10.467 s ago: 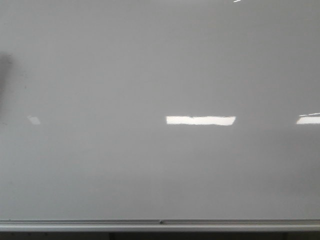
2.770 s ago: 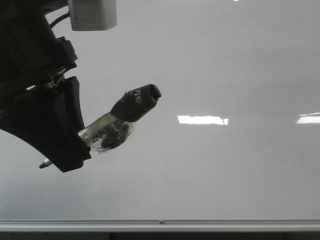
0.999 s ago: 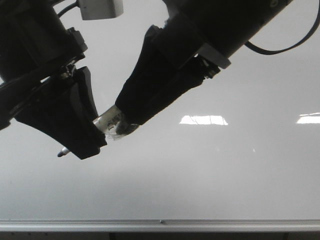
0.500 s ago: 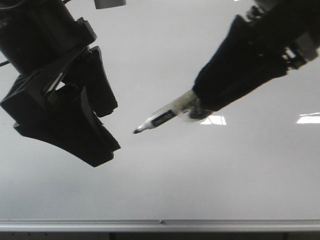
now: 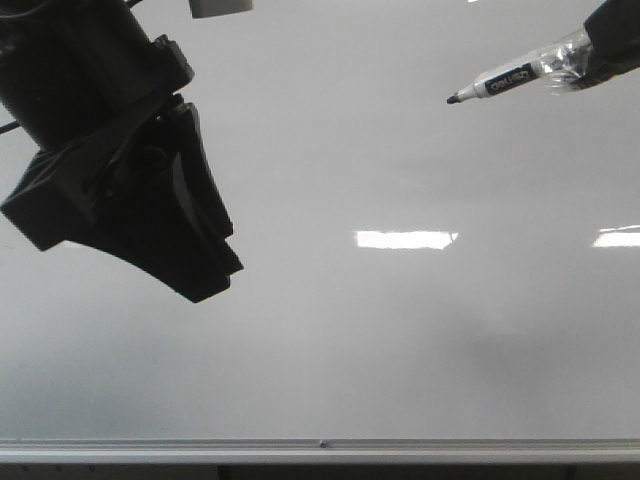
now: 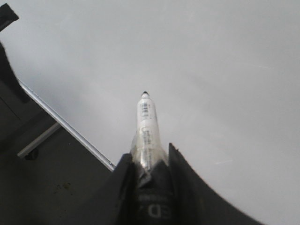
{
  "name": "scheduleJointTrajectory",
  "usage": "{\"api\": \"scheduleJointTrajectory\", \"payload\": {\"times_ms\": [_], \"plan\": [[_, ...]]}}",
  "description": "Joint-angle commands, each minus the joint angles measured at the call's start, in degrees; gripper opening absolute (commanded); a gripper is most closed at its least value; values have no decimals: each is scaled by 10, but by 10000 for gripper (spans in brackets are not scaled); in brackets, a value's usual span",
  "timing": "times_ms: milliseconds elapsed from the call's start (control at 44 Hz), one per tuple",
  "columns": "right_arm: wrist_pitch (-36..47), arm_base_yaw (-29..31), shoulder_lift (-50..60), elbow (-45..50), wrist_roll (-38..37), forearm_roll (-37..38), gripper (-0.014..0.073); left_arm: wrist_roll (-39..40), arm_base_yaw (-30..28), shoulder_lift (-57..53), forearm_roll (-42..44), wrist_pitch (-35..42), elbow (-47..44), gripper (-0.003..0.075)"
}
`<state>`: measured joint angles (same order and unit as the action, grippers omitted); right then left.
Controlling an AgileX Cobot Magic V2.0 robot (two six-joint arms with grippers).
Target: Write number 4 on whiteboard
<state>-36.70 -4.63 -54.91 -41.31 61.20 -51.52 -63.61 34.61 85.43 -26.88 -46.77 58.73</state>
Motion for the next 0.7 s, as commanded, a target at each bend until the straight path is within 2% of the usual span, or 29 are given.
{"api": "scheduleJointTrajectory", "payload": {"times_ms": [0,68,204,341,477,681], "plan": [[28,5,9,-15,-1,-30,-62,5,5,-21,-22,15,17,81],[29,5,9,-15,-1,-30,-62,5,5,-21,-22,15,17,-23],[35,5,9,-15,-1,-33,-62,5,5,-21,-22,15,17,-20],[74,5,-2,-21,-2,-74,-62,5,5,-21,-22,16,17,-20],[106,5,-42,-63,-2,-77,-62,5,5,-21,-22,17,17,-20],[107,5,-127,-145,-2,-77,-62,5,5,-21,-22,17,17,-20]]}}
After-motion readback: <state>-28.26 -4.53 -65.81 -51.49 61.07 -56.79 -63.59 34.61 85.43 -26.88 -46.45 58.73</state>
